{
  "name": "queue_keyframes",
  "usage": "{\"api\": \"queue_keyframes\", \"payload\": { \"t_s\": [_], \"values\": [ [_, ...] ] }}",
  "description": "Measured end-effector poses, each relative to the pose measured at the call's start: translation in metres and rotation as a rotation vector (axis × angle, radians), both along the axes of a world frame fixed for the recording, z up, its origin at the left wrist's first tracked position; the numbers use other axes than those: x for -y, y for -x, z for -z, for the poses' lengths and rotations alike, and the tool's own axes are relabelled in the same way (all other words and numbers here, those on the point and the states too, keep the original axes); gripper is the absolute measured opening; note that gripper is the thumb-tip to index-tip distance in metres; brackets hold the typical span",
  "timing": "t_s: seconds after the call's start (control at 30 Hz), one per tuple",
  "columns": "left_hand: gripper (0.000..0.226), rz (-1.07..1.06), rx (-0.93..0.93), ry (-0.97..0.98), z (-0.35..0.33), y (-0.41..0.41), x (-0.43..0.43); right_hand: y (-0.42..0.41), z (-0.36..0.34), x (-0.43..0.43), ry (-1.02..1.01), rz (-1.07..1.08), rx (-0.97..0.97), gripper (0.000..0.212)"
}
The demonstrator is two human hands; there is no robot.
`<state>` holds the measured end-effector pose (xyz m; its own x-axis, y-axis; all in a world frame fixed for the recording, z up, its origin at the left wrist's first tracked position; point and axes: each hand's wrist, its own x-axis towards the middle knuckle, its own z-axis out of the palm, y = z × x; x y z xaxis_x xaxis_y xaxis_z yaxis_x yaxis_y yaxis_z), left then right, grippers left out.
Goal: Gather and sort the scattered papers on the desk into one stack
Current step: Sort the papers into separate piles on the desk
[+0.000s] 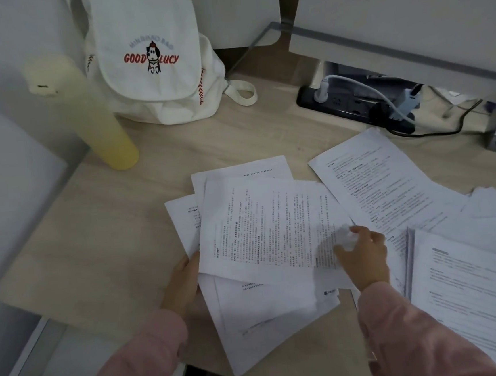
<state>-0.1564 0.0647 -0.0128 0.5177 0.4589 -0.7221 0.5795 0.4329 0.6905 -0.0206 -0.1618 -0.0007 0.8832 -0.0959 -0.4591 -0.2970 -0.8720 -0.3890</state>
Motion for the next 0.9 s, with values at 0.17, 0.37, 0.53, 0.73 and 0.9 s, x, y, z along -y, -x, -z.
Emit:
{"api": "queue_keyframes", "payload": {
  "t_s": [0.17, 0.37, 0.53, 0.73, 0.9],
  "values": [
    [0.031, -0.110, 0.017, 0.124, 0.003, -0.001, 0.000, -0.006, 0.008, 0.010, -0.154, 0.185, -0.114, 0.057],
    [0.033, 0.003, 0.014, 0.020, -0.001, 0.002, 0.003, 0.000, 0.009, 0.013, -0.385, 0.236, -0.282, 0.010],
    [0.025, 0.048, 0.005, -0.061, 0.001, -0.002, 0.011, 0.018, -0.010, 0.005, -0.454, -0.009, -0.701, 0.011],
    [0.006, 0.021, -0.037, -0.159, 0.007, -0.014, 0.014, 0.007, -0.004, 0.014, -0.225, -0.077, -0.164, 0.019],
    [0.030, 0.076, -0.081, -0.165, 0.008, -0.010, 0.007, -0.020, 0.004, 0.036, 0.139, -0.330, 0.251, 0.041]
  ]
}}
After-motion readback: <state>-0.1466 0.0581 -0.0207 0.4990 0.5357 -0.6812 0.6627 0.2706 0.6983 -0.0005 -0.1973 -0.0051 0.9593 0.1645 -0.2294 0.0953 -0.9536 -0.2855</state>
